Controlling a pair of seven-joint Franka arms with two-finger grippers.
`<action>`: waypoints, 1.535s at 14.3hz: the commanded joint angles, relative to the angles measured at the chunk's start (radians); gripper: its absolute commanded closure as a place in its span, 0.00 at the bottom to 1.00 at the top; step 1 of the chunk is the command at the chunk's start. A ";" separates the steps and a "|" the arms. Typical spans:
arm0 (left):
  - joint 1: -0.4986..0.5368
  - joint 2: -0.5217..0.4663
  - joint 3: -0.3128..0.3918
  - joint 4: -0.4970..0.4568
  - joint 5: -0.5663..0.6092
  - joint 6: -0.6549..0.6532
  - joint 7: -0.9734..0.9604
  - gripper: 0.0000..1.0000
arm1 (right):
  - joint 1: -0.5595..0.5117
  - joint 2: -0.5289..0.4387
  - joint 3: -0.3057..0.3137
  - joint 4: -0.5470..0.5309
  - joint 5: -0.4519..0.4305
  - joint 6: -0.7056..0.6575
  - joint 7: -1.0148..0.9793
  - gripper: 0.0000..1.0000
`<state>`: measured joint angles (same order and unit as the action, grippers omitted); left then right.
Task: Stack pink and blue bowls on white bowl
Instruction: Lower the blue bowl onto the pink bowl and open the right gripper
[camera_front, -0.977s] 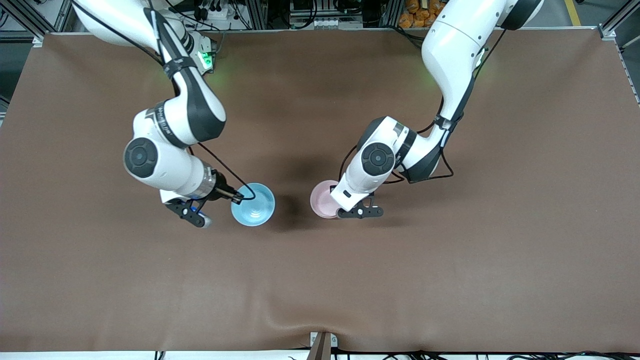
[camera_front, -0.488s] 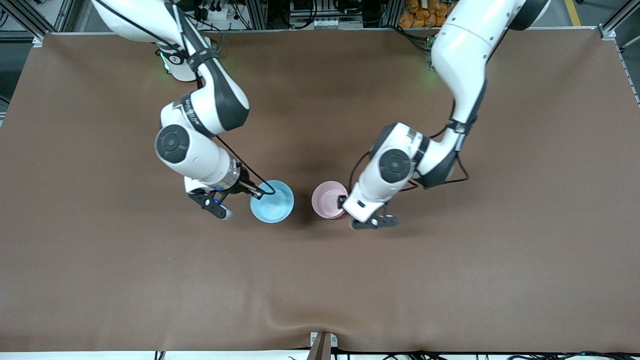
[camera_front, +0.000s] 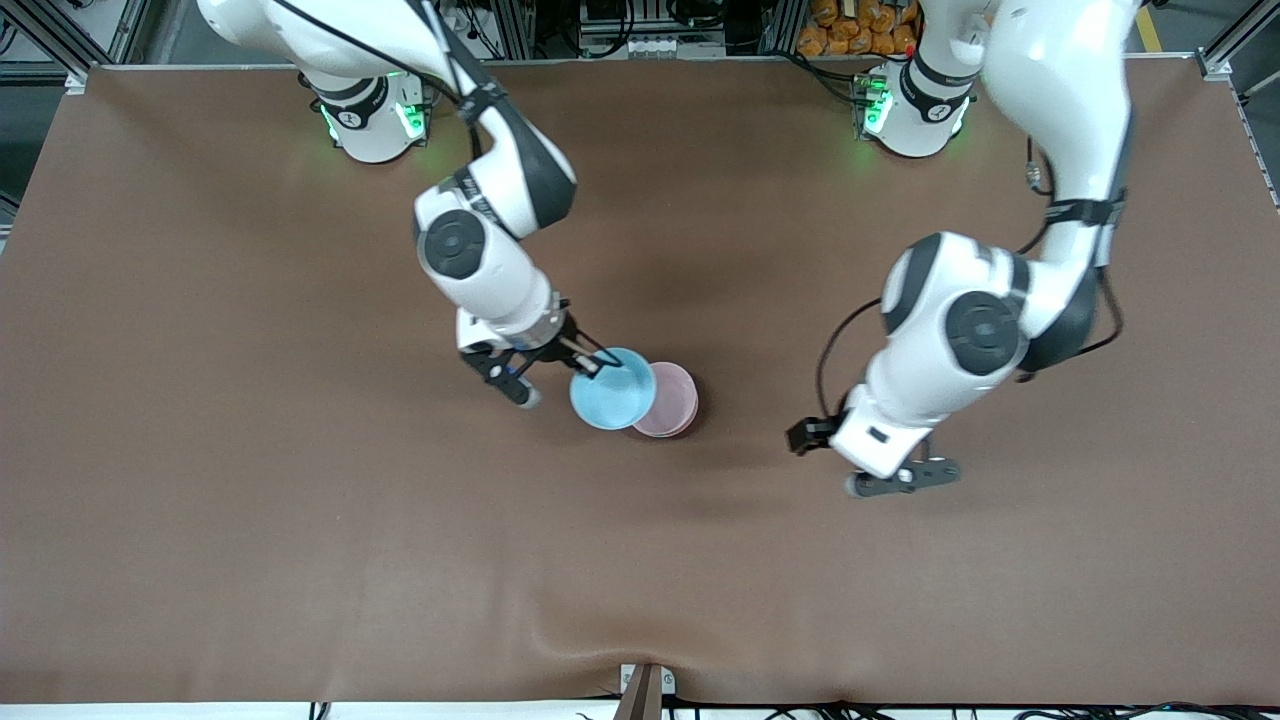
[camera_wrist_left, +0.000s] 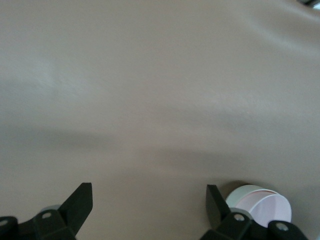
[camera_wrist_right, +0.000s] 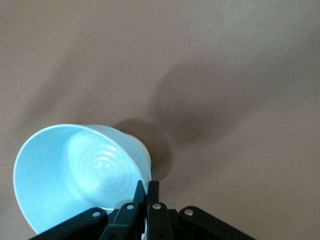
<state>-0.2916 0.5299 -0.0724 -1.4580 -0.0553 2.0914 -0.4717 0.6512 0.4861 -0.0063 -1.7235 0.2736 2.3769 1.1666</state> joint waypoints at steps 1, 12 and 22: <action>0.092 -0.039 -0.013 -0.019 0.020 -0.037 0.144 0.00 | 0.042 0.055 -0.009 0.016 0.022 0.041 0.051 1.00; 0.265 -0.307 -0.044 -0.019 0.021 -0.456 0.272 0.00 | 0.085 0.118 -0.018 0.033 0.098 0.180 0.065 0.00; 0.324 -0.505 -0.061 -0.018 0.066 -0.628 0.363 0.00 | 0.030 -0.050 -0.231 0.025 0.088 -0.150 -0.275 0.00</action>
<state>0.0195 0.0324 -0.1364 -1.4589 -0.0106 1.4399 -0.1496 0.6981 0.4920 -0.1841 -1.6752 0.3508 2.3325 1.0272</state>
